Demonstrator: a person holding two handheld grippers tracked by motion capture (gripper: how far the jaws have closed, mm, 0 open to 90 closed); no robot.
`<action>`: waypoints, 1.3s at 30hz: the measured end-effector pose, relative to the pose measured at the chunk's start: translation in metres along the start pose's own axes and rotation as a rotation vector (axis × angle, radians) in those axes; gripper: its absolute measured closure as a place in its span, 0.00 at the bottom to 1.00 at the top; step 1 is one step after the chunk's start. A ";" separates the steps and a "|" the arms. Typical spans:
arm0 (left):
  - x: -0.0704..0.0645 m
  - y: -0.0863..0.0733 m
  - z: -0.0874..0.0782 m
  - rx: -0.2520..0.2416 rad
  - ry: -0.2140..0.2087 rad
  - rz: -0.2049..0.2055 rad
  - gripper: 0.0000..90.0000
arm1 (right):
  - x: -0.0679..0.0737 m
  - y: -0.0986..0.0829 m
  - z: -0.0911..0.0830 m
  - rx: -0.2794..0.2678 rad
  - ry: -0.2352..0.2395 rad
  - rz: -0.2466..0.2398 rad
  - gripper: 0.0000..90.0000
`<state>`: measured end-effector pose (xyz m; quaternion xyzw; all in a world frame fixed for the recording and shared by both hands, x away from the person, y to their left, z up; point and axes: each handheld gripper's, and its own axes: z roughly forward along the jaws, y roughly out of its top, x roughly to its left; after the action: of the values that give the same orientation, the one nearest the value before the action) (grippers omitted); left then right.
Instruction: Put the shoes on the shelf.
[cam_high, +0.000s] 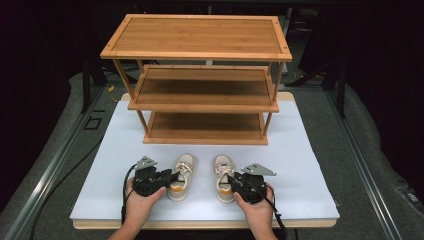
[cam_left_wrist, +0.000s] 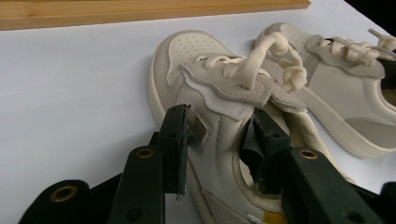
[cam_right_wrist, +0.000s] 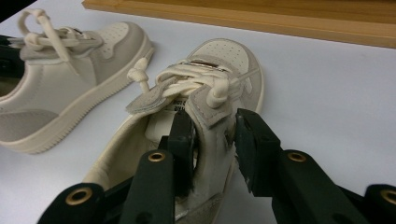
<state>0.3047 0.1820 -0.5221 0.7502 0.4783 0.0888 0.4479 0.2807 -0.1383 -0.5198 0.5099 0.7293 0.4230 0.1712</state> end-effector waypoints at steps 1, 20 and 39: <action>-0.001 0.000 0.001 -0.001 0.000 0.001 0.69 | 0.002 0.001 0.001 0.004 0.006 -0.008 0.76; -0.014 0.005 0.014 0.001 -0.020 -0.023 0.68 | 0.020 0.003 0.013 -0.009 0.037 -0.001 0.75; -0.022 0.003 0.015 0.005 -0.051 -0.035 0.67 | 0.027 -0.001 0.014 -0.028 0.078 0.088 0.71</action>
<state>0.3033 0.1555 -0.5224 0.7447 0.4802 0.0605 0.4595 0.2780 -0.1082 -0.5241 0.5223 0.7061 0.4598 0.1311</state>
